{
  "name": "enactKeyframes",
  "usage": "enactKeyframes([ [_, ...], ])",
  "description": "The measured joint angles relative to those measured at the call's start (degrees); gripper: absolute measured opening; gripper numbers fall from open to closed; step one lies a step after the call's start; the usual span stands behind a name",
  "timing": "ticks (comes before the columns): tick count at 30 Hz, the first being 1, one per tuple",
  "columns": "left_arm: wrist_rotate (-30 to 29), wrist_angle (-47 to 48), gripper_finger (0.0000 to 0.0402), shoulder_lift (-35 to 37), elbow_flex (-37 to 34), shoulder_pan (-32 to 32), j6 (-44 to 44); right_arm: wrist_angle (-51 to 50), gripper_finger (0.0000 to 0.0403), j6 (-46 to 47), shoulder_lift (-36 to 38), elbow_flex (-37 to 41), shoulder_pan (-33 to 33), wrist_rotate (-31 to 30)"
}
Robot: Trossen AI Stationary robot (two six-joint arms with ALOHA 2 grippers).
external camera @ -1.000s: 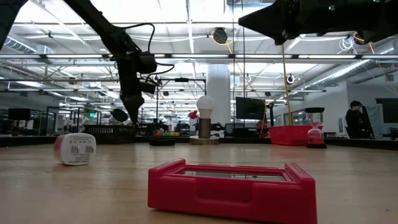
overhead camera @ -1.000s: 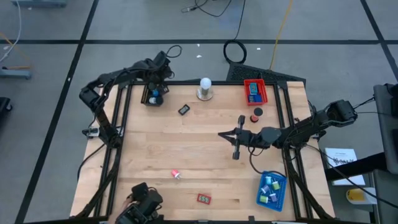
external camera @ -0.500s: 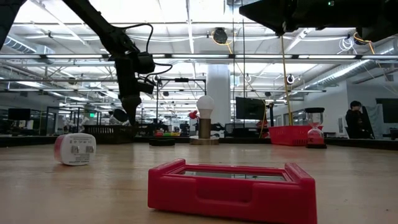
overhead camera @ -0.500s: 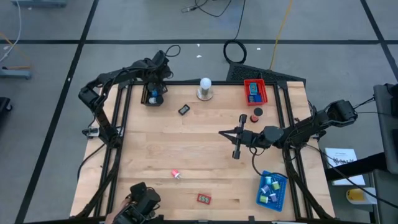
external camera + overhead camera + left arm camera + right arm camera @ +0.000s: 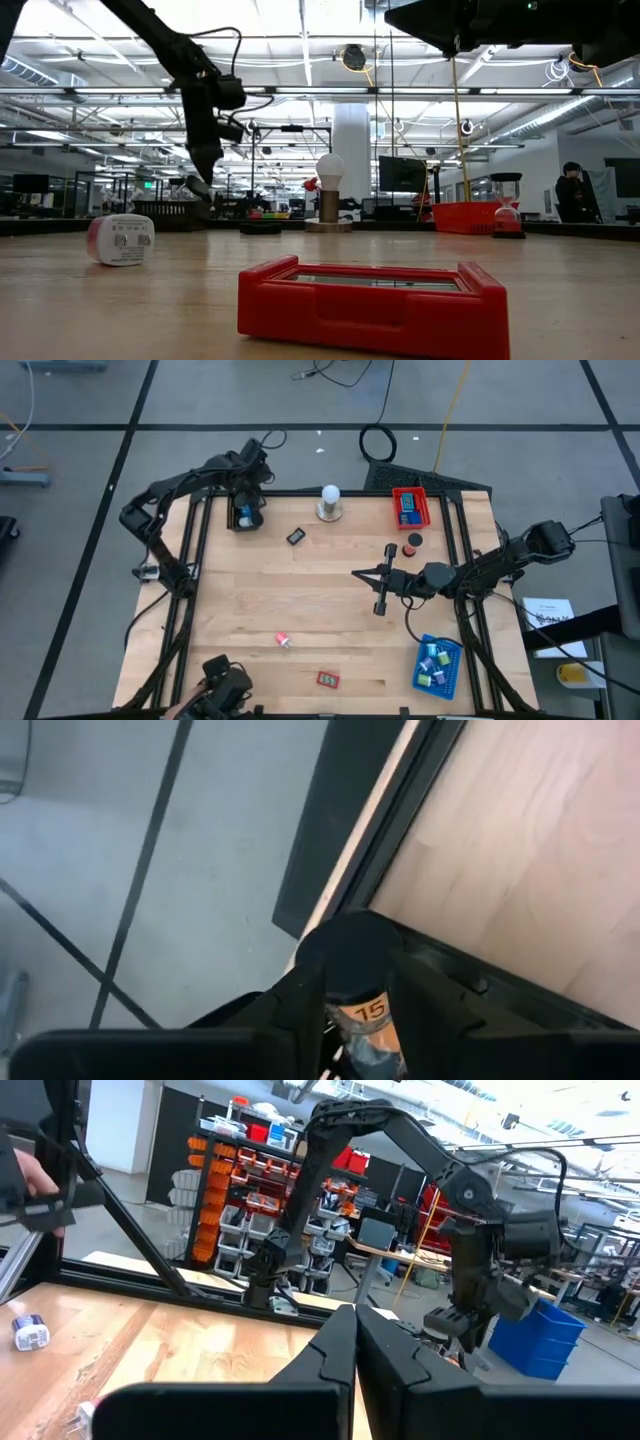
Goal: Pick & Place Office items
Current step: Adjust the yellow hourglass
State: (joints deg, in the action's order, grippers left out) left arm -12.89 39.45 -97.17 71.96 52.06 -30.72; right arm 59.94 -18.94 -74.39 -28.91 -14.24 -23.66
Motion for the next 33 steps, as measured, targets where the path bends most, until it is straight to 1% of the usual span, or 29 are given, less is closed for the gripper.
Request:
enactKeyframes([
  [4,2.60,1.31,0.0124,3.61,0.00,0.00,3.34,0.00,0.0000,0.00,0.00,0.00,0.00,-0.08],
  [7,2.87,4.30,0.0141,6.89,0.00,-0.42,8.06,-0.08,0.0000,0.26,0.00,0.00,0.09,-0.11],
  [10,2.91,5.78,0.0145,10.16,0.00,-1.28,14.33,-0.20,0.0000,1.95,-0.02,0.00,1.20,-0.29],
  [13,5.45,5.93,0.0140,12.97,0.00,-1.74,18.96,-0.22,0.0000,5.02,-0.02,0.00,4.45,-2.08],
  [15,7.35,5.44,0.0141,13.82,0.00,-1.99,20.73,-0.36,0.0000,7.80,-0.02,-0.04,8.25,-2.97],
  [17,9.06,4.98,0.0153,13.73,0.00,-2.17,21.18,-2.28,0.0000,12.32,-0.02,-0.78,13.18,-2.72],
  [19,10.82,4.16,0.0171,12.95,0.00,-2.18,21.09,-6.26,0.0000,16.84,-0.02,-1.99,18.76,1.13],
  [21,12.32,3.31,0.0186,11.28,0.02,-2.21,18.42,-10.84,0.0000,19.85,-0.08,-3.75,24.18,7.38],
  [24,11.15,2.96,0.0188,7.40,0.86,-2.09,16.85,-14.31,0.0000,21.38,-0.11,-6.35,29.81,14.83],
  [27,9.84,3.23,0.0168,3.08,4.02,-0.69,16.80,-14.22,0.0000,19.68,-0.04,-7.39,32.56,18.84],
  [30,9.22,4.97,0.0140,-1.52,8.83,0.50,15.56,-14.43,0.0000,16.88,-0.04,-7.43,34.10,20.81],
  [33,8.18,8.95,0.0113,-6.39,13.89,1.20,14.10,-14.34,0.0000,13.78,-0.04,-7.43,35.49,22.11],
])
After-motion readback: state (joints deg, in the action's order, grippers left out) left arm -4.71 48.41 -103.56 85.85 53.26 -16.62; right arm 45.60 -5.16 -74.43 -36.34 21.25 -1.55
